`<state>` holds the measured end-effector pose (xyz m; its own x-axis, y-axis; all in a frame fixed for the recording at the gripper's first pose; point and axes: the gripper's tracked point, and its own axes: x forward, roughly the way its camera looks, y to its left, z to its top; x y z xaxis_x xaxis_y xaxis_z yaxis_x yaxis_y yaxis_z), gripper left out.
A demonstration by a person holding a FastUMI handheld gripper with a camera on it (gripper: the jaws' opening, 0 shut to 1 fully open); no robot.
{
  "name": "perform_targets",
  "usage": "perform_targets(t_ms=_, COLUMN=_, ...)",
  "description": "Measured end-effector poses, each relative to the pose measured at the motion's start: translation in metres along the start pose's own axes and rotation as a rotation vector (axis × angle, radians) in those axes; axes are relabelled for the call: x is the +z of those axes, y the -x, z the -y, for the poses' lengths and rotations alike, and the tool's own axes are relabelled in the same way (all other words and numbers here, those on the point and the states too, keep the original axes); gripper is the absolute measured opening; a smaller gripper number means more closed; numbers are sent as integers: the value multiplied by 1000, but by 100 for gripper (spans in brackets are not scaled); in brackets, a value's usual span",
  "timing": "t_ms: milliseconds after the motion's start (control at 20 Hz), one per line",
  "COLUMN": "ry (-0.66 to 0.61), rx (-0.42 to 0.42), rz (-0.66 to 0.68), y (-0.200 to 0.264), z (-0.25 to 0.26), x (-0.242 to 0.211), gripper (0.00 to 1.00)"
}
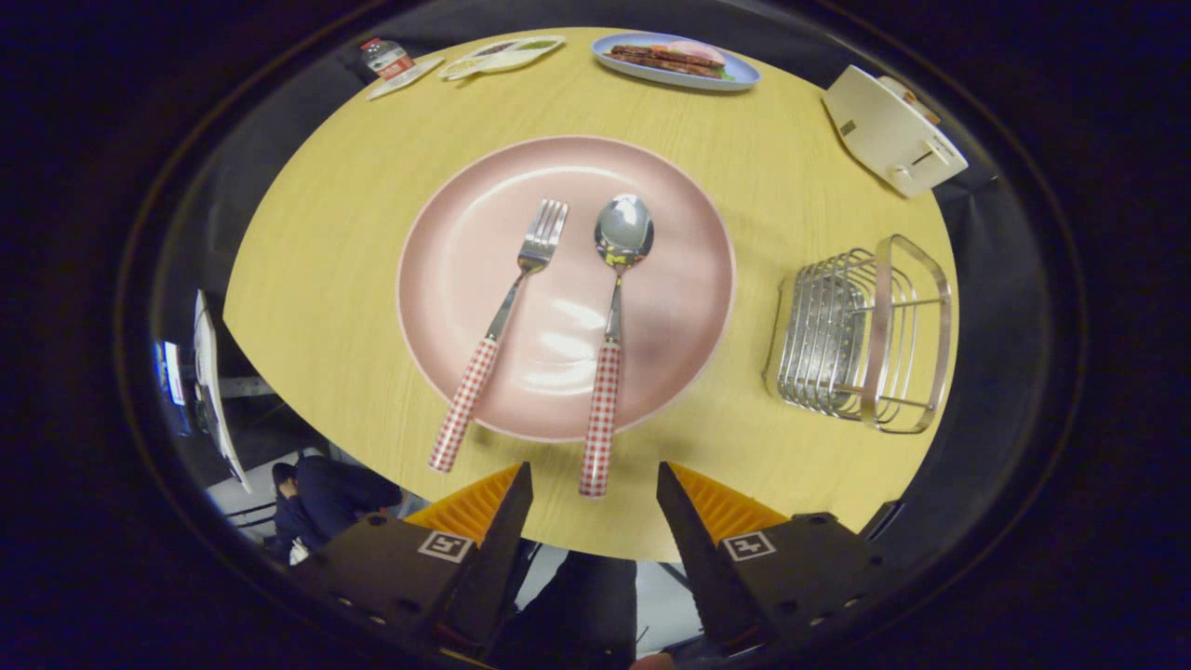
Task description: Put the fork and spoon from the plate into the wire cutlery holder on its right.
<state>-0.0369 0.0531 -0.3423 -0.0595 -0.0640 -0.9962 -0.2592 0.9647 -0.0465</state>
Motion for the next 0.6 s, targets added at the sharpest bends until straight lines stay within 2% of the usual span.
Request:
perform_targets(t_ms=150, ry=-16, rx=-12, rz=-21, y=-12, z=0, x=1, gripper=65)
perform_targets(t_ms=500, ry=-55, rx=16, rz=-77, y=-17, z=-5, x=0, gripper=15)
perform_targets(t_ms=550, ry=-50, rx=13, rz=-84, y=-19, z=-3, x=-2, gripper=15)
perform_targets(t_ms=600, ry=-50, rx=17, rz=-86, y=-17, z=-3, x=-3, gripper=7)
